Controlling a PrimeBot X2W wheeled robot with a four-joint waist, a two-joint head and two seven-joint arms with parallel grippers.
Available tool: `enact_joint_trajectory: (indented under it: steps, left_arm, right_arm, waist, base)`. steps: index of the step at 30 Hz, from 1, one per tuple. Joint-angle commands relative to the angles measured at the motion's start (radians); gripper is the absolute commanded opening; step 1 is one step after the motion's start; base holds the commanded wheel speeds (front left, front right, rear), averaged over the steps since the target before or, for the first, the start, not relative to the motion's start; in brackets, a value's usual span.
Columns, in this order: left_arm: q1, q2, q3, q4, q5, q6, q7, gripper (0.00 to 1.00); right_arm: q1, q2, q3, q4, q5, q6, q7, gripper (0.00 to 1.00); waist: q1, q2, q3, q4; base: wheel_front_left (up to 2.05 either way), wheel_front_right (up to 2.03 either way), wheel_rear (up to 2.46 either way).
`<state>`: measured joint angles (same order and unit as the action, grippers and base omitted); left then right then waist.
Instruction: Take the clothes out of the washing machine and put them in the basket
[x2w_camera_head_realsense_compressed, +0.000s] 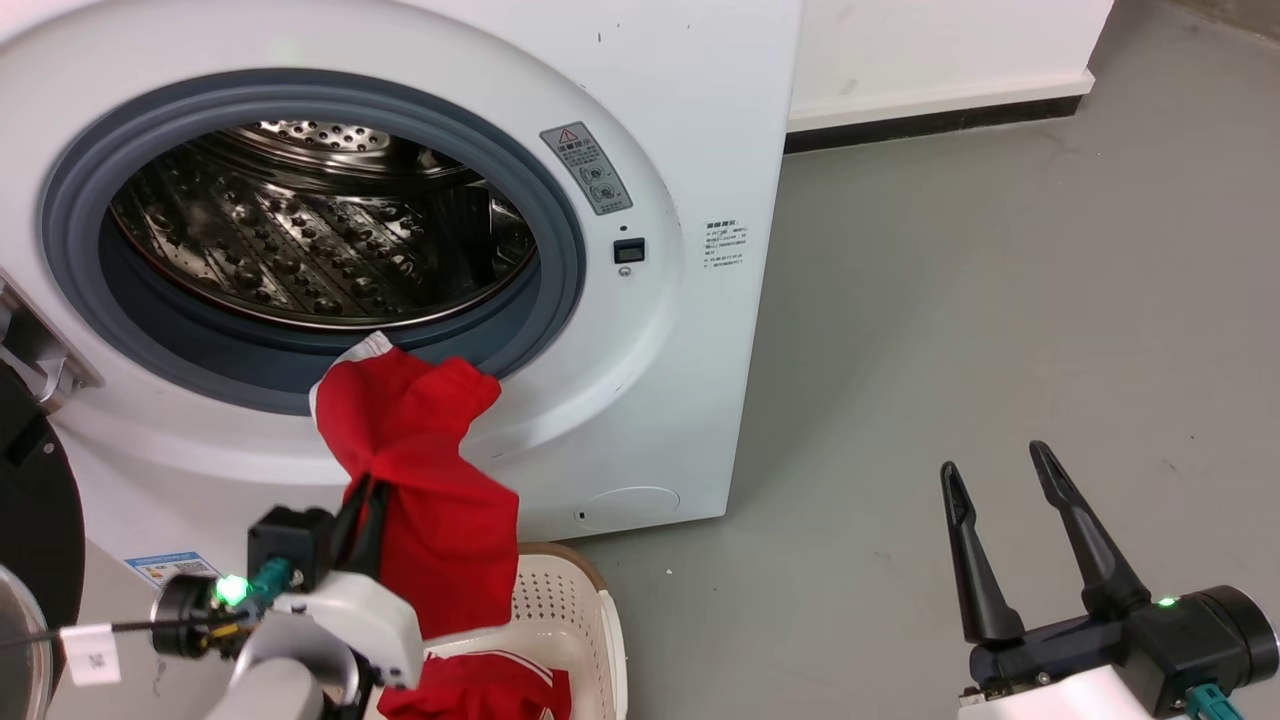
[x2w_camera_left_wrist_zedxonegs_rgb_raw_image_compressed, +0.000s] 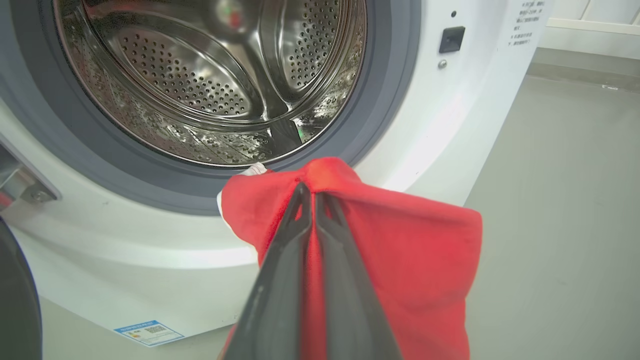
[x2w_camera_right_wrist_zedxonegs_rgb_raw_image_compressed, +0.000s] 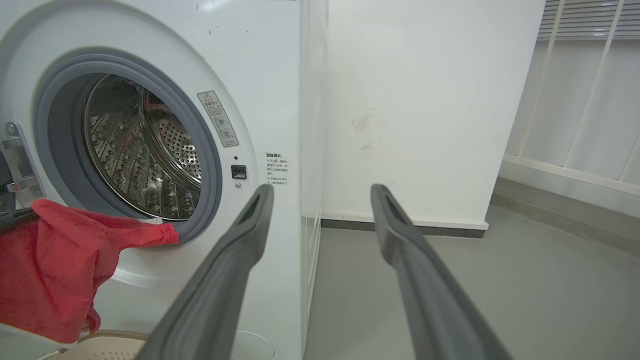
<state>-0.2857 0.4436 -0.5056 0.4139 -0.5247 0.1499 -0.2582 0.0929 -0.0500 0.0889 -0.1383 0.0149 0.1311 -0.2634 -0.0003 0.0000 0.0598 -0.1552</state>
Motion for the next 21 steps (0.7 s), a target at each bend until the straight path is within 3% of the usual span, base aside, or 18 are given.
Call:
enact_joint_trajectory:
  steps: [1, 10, 21]
  left_arm:
    - [0.021, -0.008, -0.004, -0.004, -0.009, -0.003, 0.001, 0.00]
    - [0.058, -0.032, -0.021, 0.090, -0.042, -0.034, 0.003, 0.00]
    - [-0.052, -0.075, -0.019, 0.359, -0.049, -0.108, -0.006, 0.00]
  right_arm:
    - [0.009, 0.000, 0.003, 0.001, -0.006, -0.001, -0.002, 1.00]
    - [-0.053, 0.000, 0.020, -0.012, -0.006, -0.001, -0.002, 1.00]
    - [-0.153, 0.000, 0.035, -0.038, 0.007, -0.001, -0.002, 1.00]
  waist:
    - [0.0003, 0.0000, 0.002, -0.002]
    - [0.0003, 0.0000, 0.089, -0.039]
    - [0.0003, 0.0000, 0.272, -0.085]
  base:
    - [0.00, 0.00, 0.00]
    - [0.00, 0.00, 0.00]
    - [0.00, 0.00, 0.00]
